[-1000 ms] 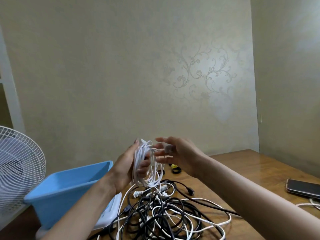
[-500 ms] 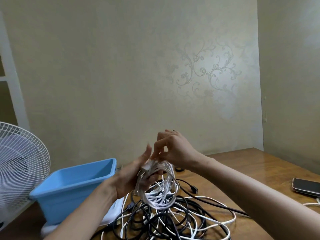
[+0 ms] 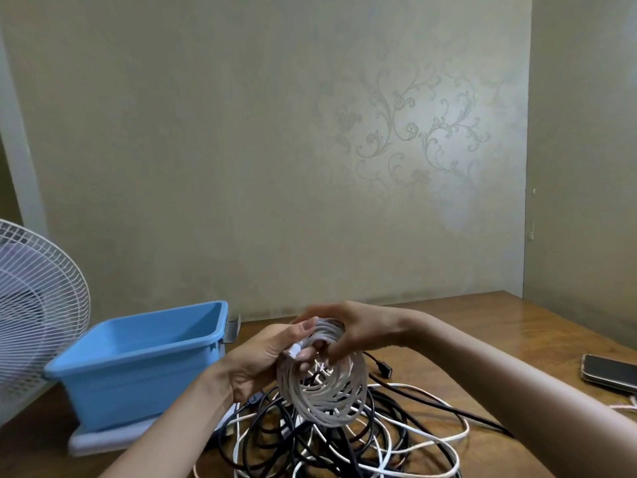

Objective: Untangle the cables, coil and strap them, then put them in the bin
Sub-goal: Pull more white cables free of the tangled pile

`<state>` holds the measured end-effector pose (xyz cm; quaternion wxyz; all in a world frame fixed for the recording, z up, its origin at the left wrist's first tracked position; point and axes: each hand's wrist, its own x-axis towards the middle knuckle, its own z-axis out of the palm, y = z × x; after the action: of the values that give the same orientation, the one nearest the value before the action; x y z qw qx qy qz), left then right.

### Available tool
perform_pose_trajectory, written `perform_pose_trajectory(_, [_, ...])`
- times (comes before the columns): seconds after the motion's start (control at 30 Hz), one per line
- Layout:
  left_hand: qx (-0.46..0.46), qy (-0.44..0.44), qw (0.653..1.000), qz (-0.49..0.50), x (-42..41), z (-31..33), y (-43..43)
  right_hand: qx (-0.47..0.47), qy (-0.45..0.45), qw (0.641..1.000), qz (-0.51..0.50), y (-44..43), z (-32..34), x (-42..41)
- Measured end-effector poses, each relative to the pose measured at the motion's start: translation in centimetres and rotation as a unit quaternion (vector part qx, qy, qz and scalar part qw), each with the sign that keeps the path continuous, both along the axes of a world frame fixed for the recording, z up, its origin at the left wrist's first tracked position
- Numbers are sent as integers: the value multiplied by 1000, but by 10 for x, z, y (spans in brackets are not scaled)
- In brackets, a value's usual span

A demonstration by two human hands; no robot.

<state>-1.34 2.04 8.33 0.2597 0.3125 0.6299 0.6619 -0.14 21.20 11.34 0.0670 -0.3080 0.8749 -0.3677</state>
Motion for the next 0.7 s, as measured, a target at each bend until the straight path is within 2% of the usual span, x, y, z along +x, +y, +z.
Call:
perform_pose_trajectory(0.07, [-16, 9, 1000, -11, -10, -8, -2, 17, -1, 1000, -8, 2, -4, -8])
perform_pose_trajectory(0.17, [-107, 64, 991, -58, -20, -11, -9, 39, -76, 996, 22, 7, -9, -21])
perform_pose_trajectory(0.23, [-163, 93, 981, -51, -24, -15, -11, 35, -92, 995, 23, 6, -16, -30])
perform_pose_trajectory(0.3, [-173, 86, 980, -40, -32, -24, -11, 15, -91, 996, -1, 1, -27, -42])
perform_pose_trajectory(0.43, [-248, 128, 958, 71, -41, -58, -6, -24, -84, 995, -56, -2, -62, -61])
perform_pose_trajectory(0.5, [-247, 128, 954, 114, -43, -73, -5, -61, -94, 991, -69, -3, -81, -66])
perform_pose_trajectory(0.6, [-249, 127, 949, 146, -50, -88, 0, -105, -64, 989, -87, -4, -108, -64])
perform_pose_trajectory(0.7, [-313, 164, 921, 166, -52, -91, 9, -103, -39, 990, -86, 2, -122, -58])
